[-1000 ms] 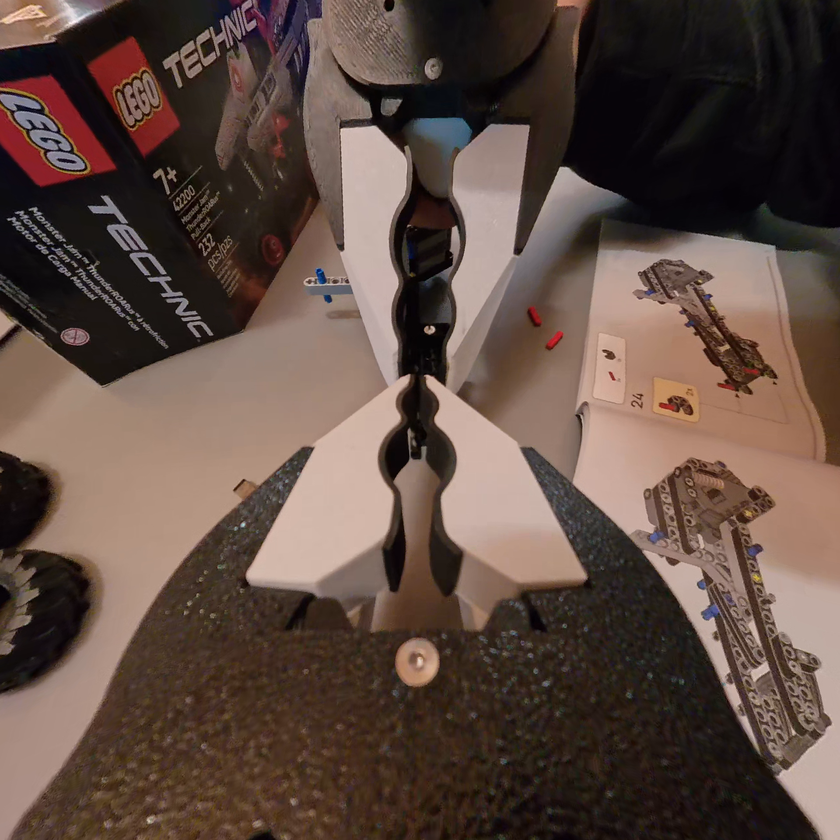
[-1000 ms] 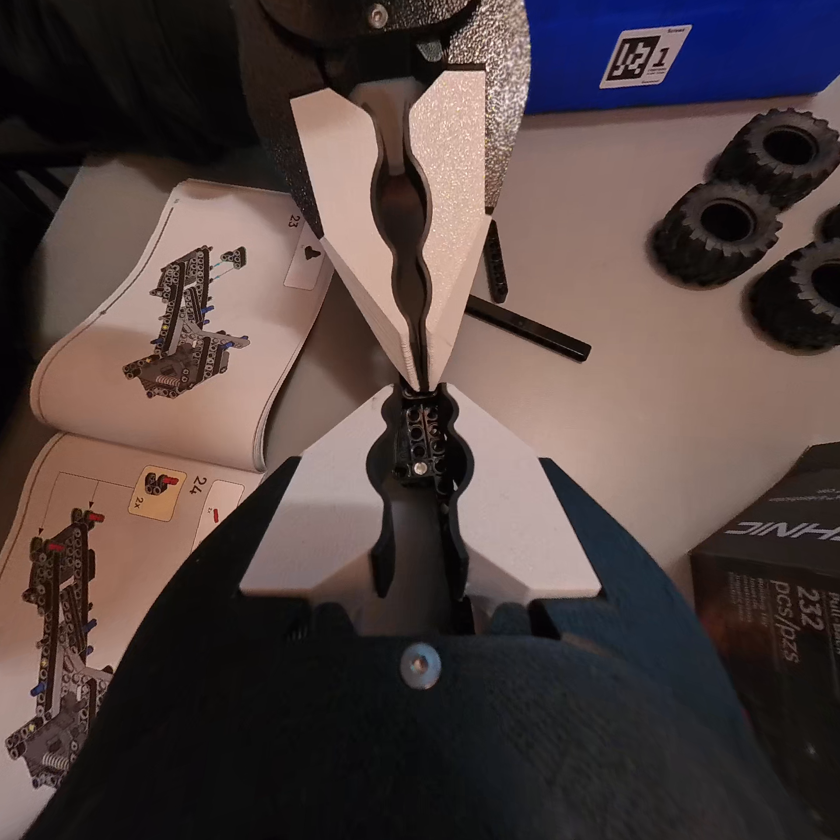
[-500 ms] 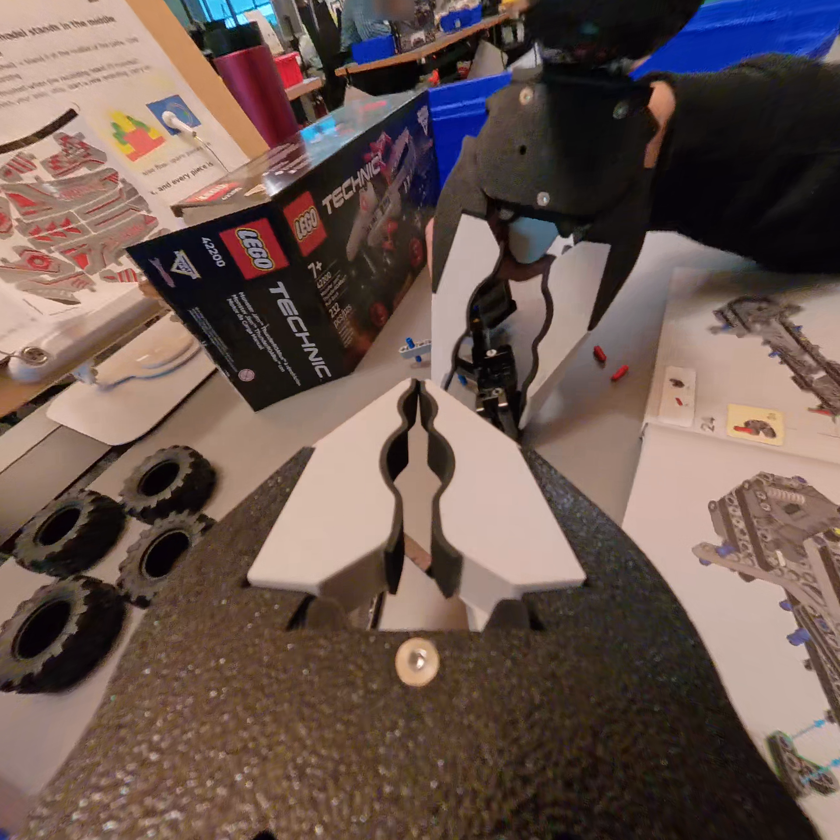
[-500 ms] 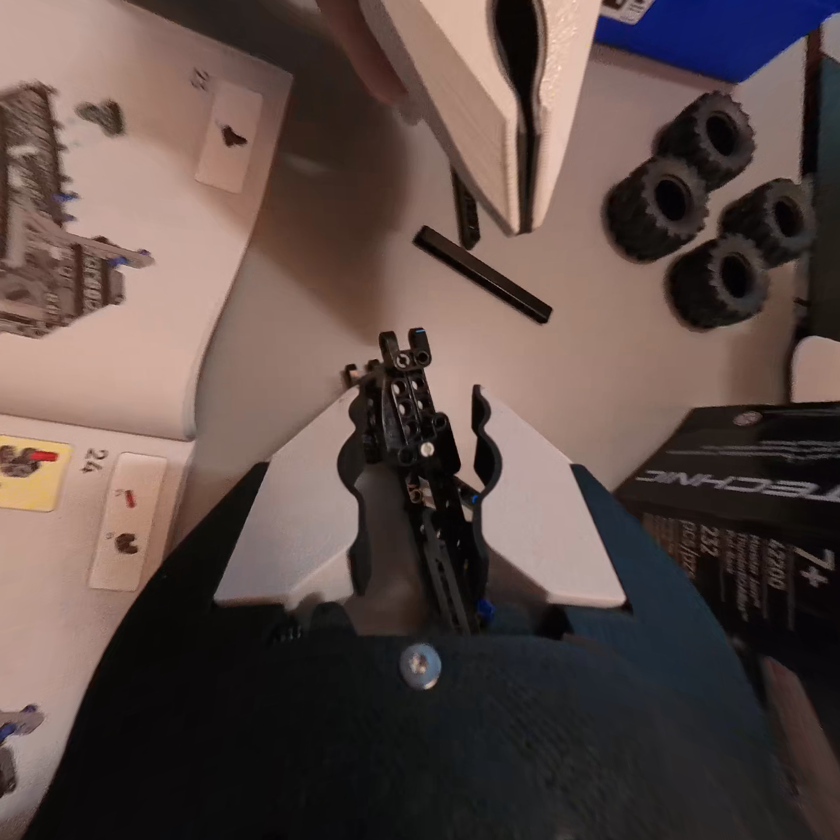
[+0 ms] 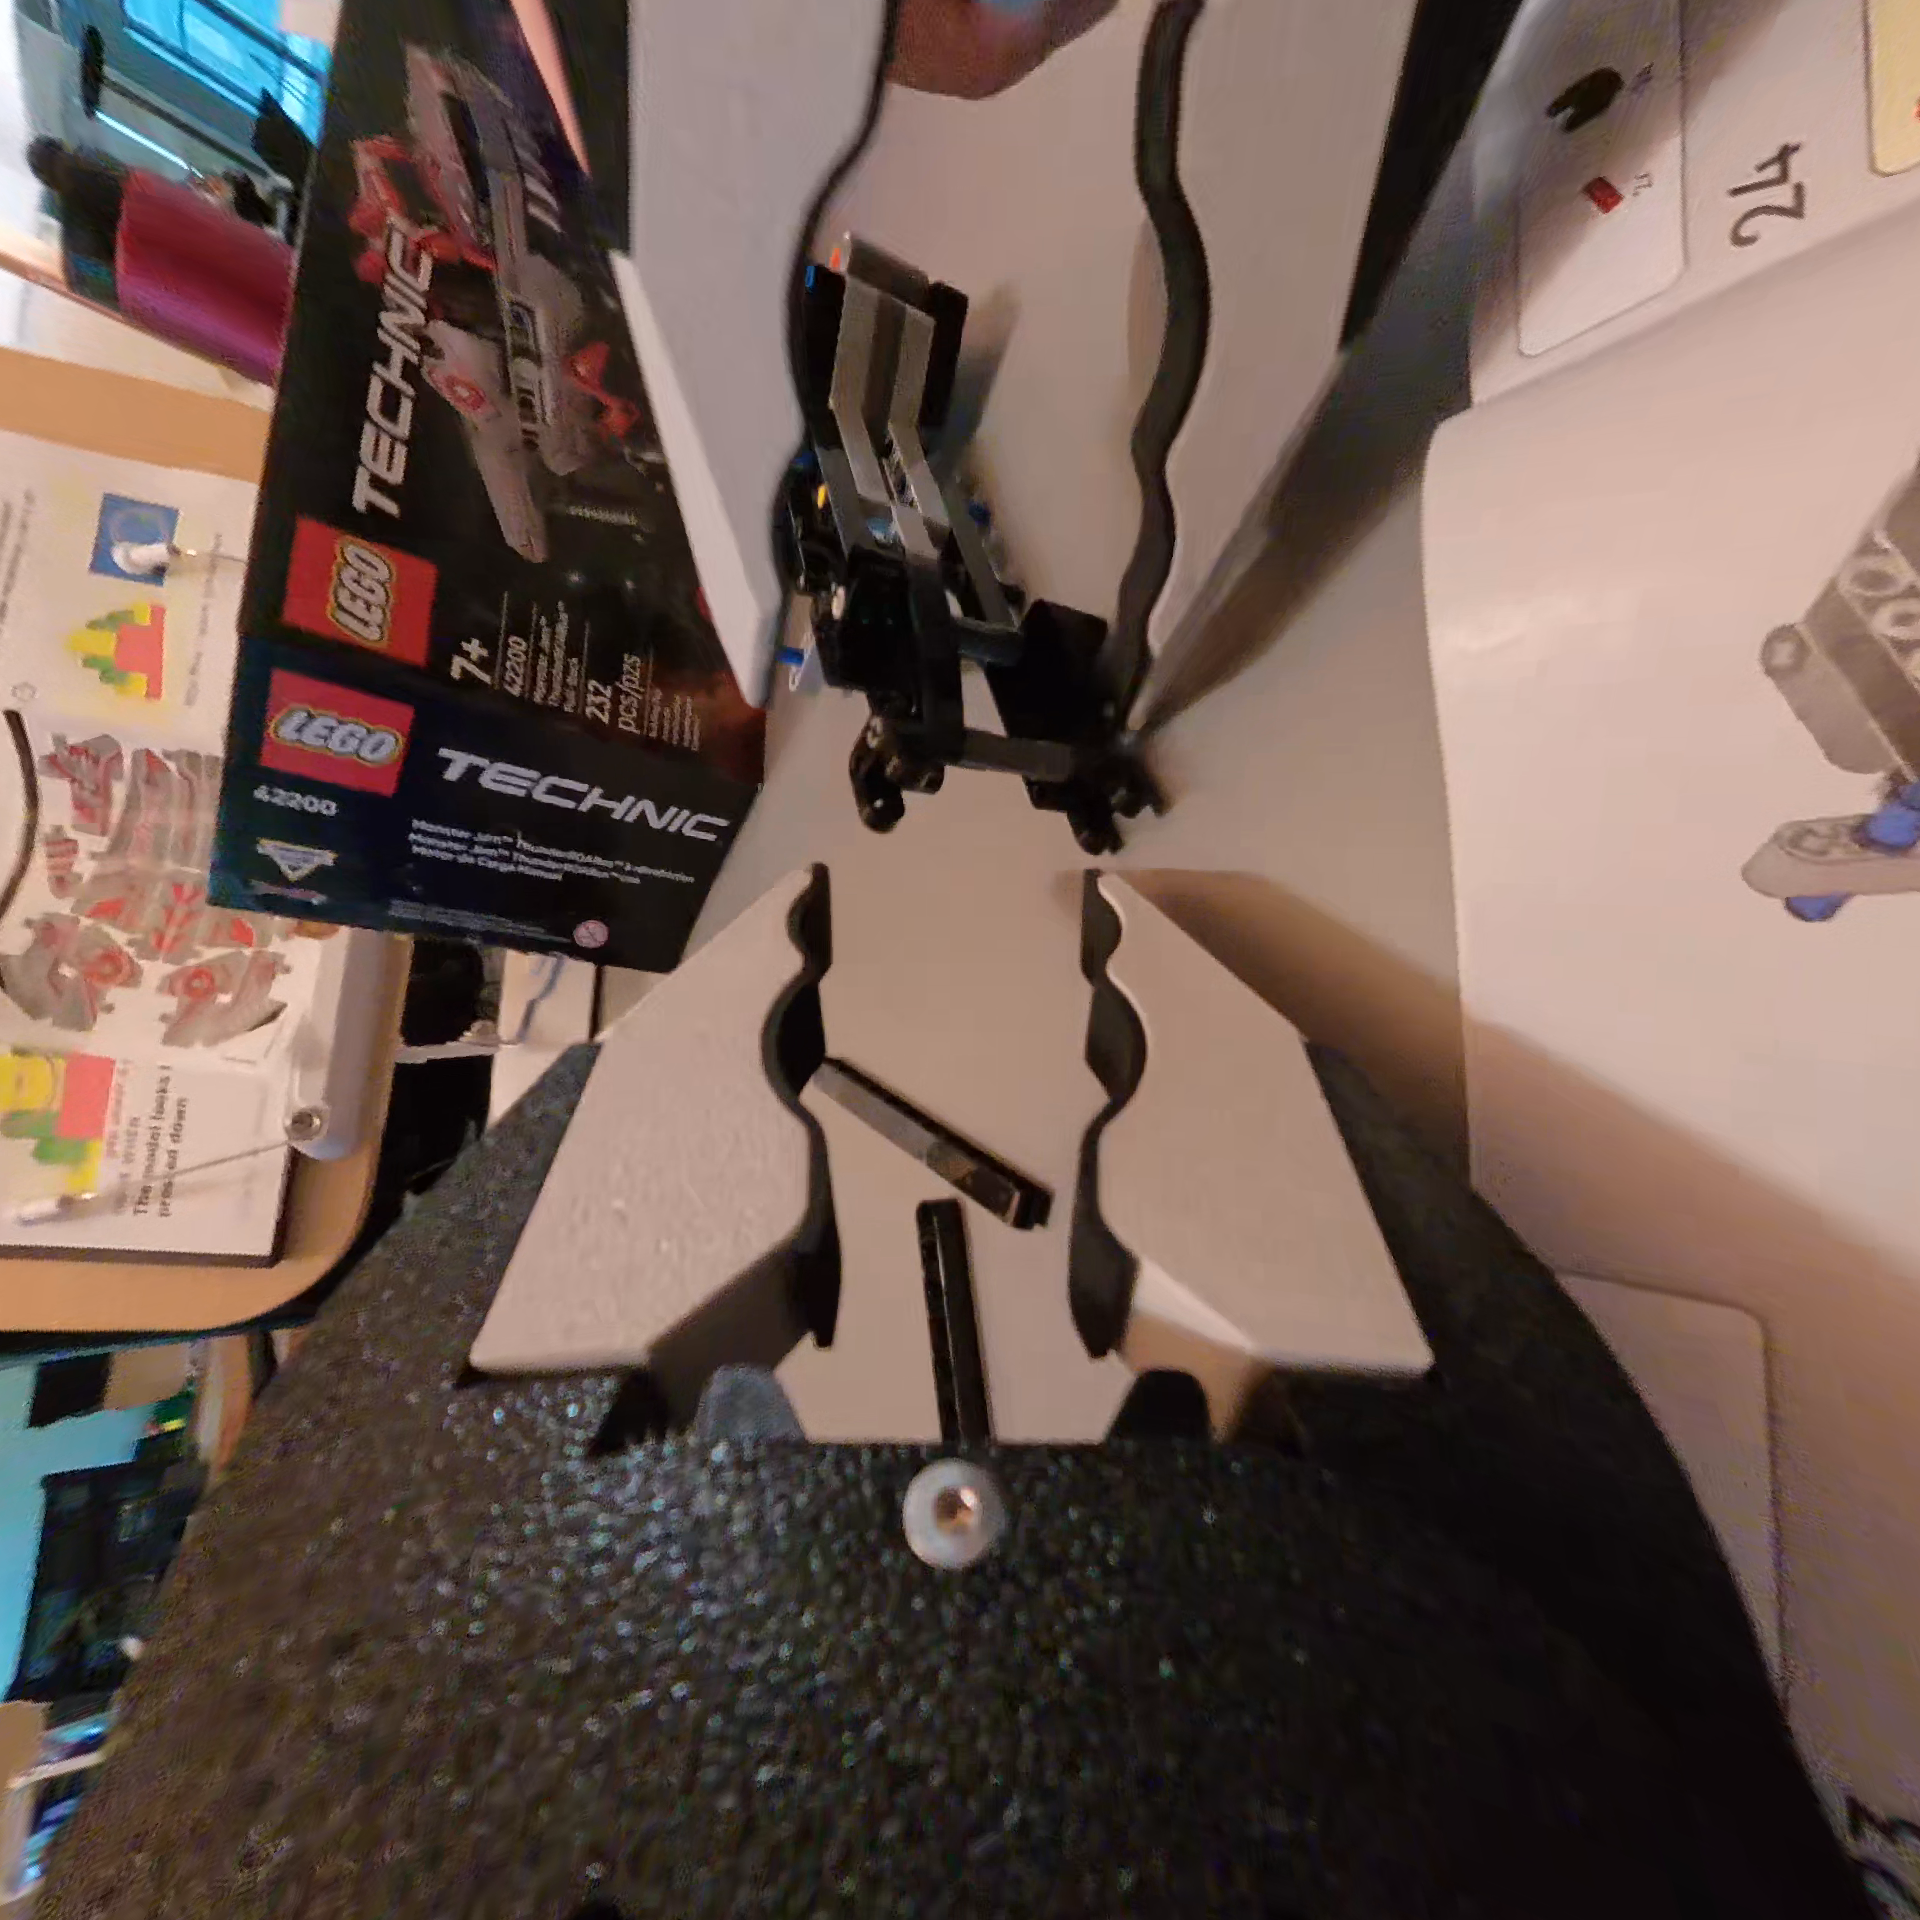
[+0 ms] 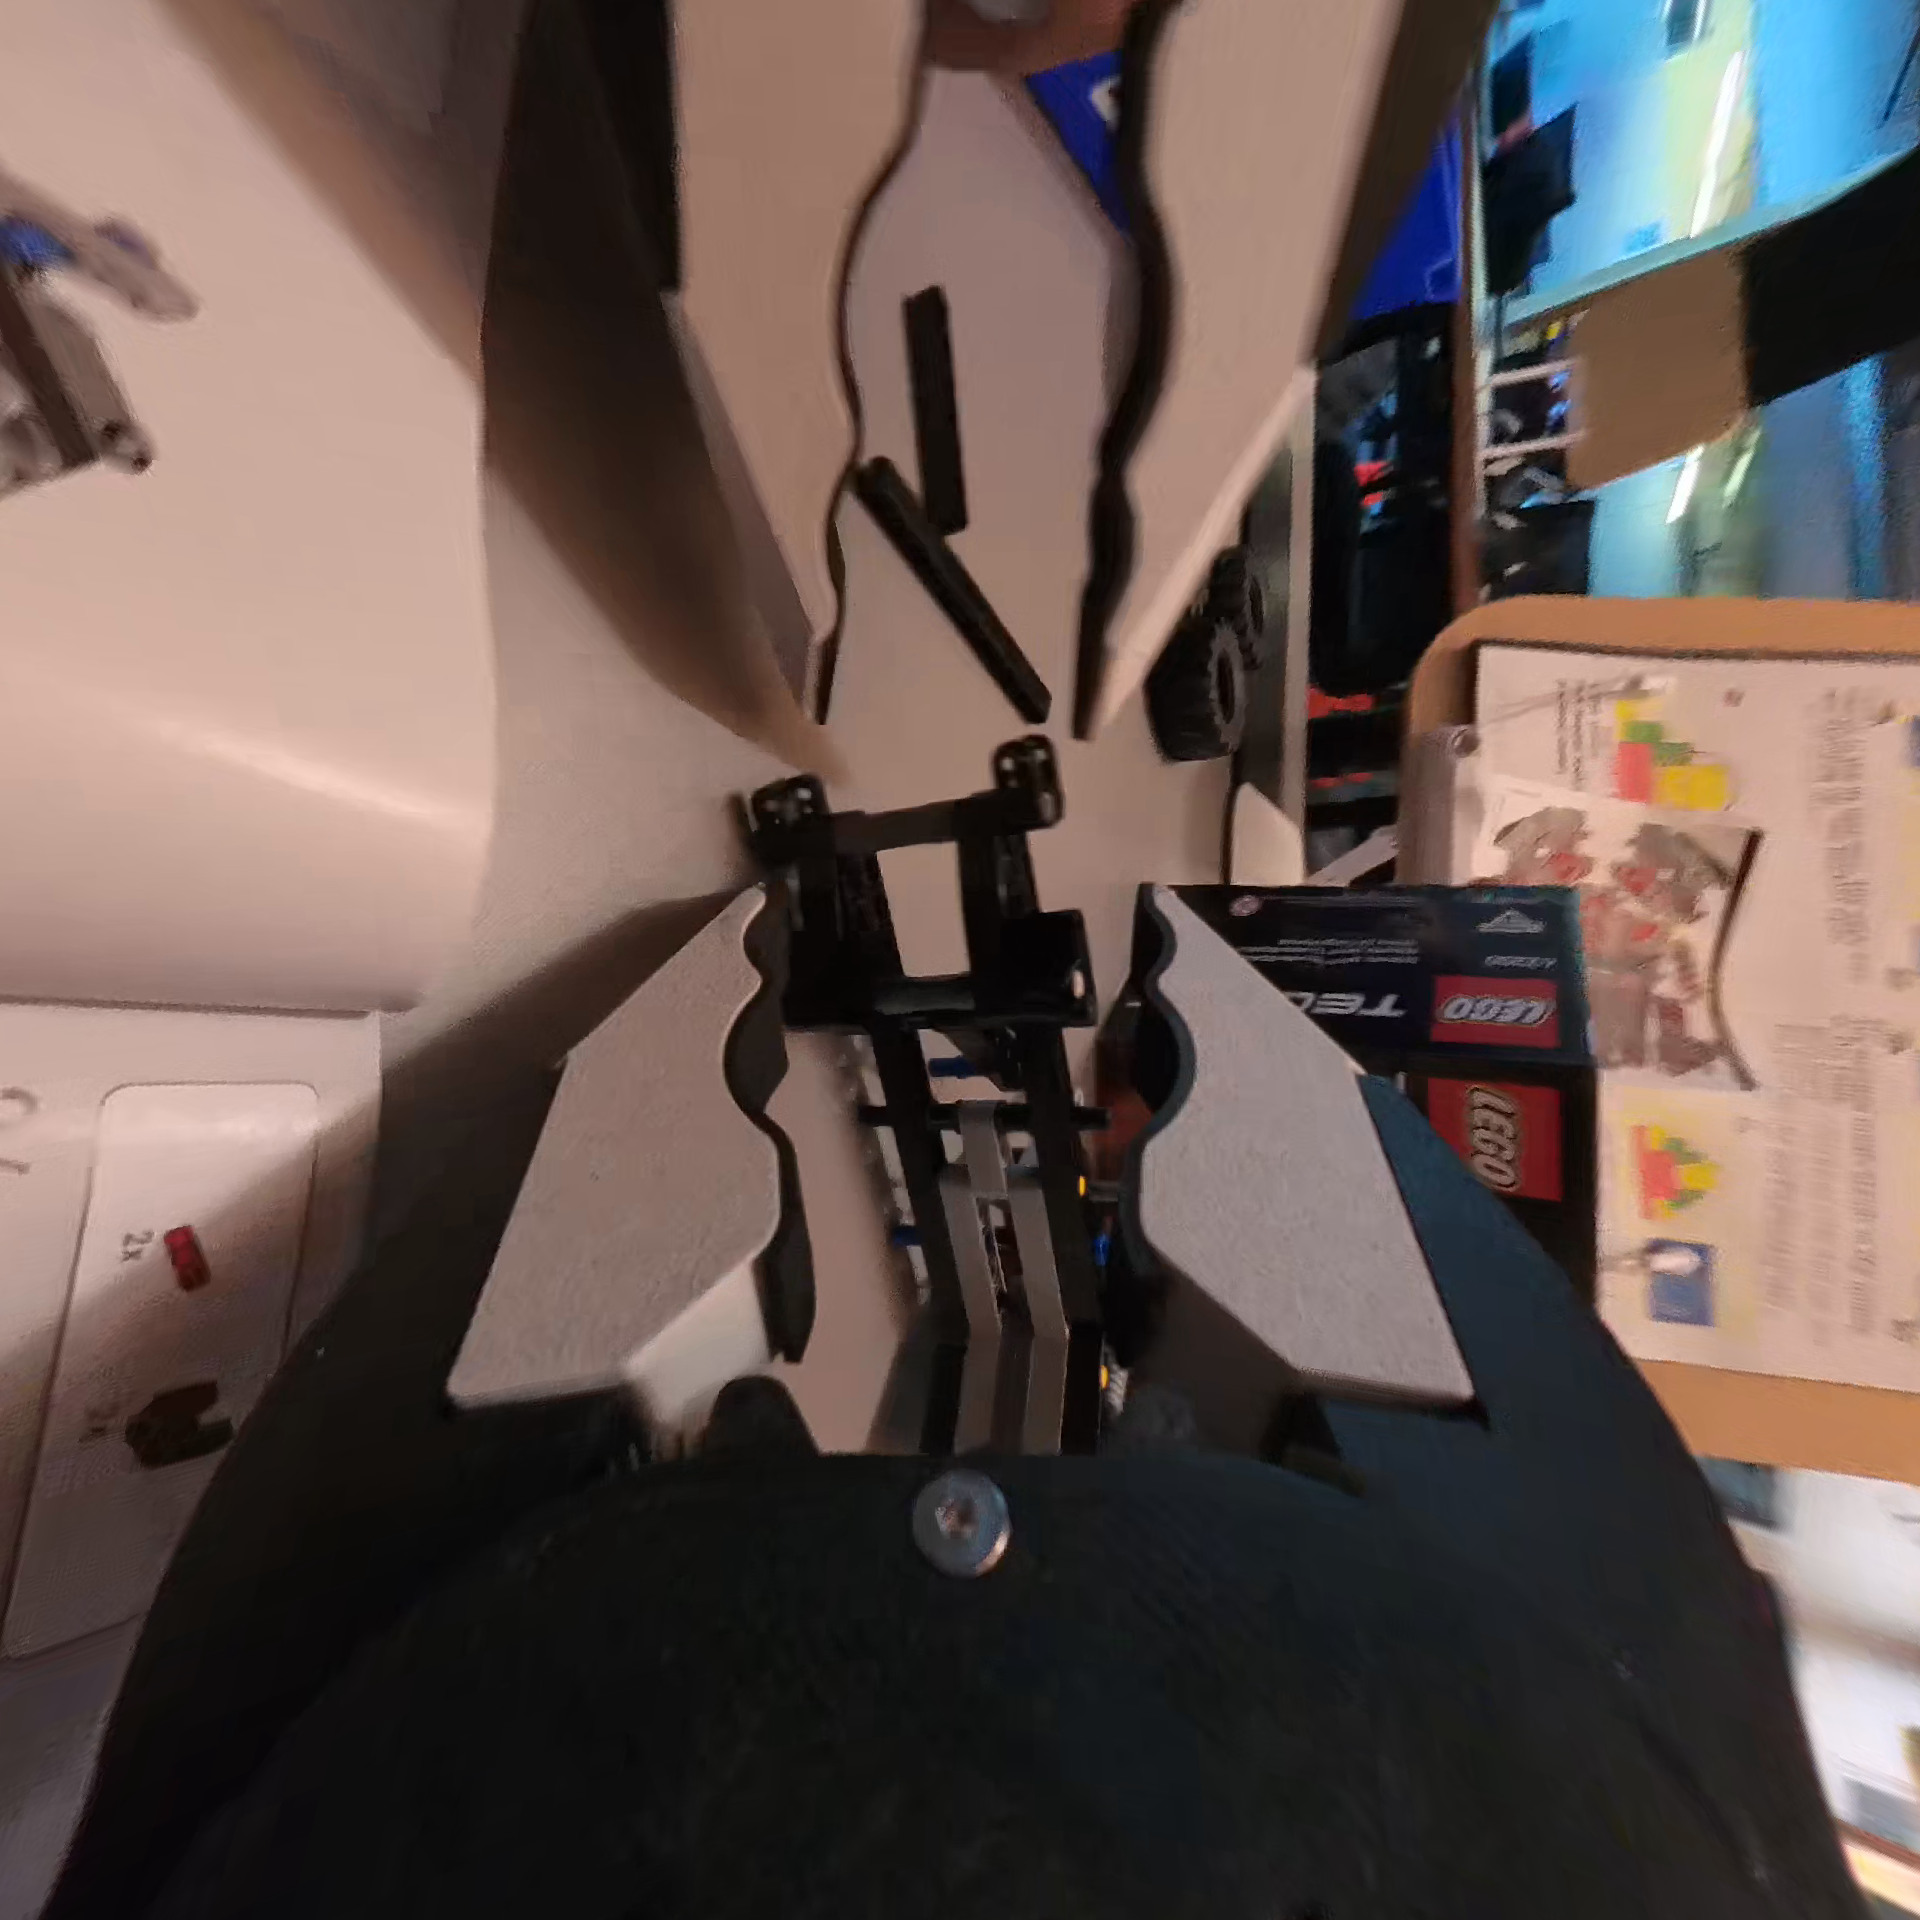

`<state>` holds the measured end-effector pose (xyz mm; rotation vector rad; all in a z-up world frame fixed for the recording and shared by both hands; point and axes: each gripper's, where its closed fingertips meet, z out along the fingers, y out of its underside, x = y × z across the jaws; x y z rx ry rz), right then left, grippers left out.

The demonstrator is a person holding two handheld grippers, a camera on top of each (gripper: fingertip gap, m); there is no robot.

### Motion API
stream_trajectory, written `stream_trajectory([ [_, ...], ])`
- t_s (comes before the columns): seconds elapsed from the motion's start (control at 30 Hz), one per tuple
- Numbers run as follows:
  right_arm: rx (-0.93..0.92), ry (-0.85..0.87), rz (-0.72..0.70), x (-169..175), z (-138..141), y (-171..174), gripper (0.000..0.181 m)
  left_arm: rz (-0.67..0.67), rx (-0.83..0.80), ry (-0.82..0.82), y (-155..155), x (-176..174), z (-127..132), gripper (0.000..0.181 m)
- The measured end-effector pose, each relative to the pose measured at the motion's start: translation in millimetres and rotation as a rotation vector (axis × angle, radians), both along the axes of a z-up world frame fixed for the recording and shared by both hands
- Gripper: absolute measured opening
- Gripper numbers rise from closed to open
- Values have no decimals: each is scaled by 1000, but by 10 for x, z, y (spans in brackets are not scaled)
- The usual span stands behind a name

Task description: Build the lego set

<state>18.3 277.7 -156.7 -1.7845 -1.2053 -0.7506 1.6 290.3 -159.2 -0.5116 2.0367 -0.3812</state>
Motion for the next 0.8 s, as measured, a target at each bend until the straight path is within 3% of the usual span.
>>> stream_trajectory([
  [0.03,18,-67,9,9,-27,1,61,-8,10,-9,-24,8,6,49],
  [0.13,58,-192,12,63,-56,48,53,-20,20,-30,-74,34,21,57],
  [0.4,98,-101,5,87,61,59,52,-18,66,-95,-99,133,20,72],
  [0.8,37,29,58,40,102,-65,52,-28,186,-185,-174,268,78,63],
])
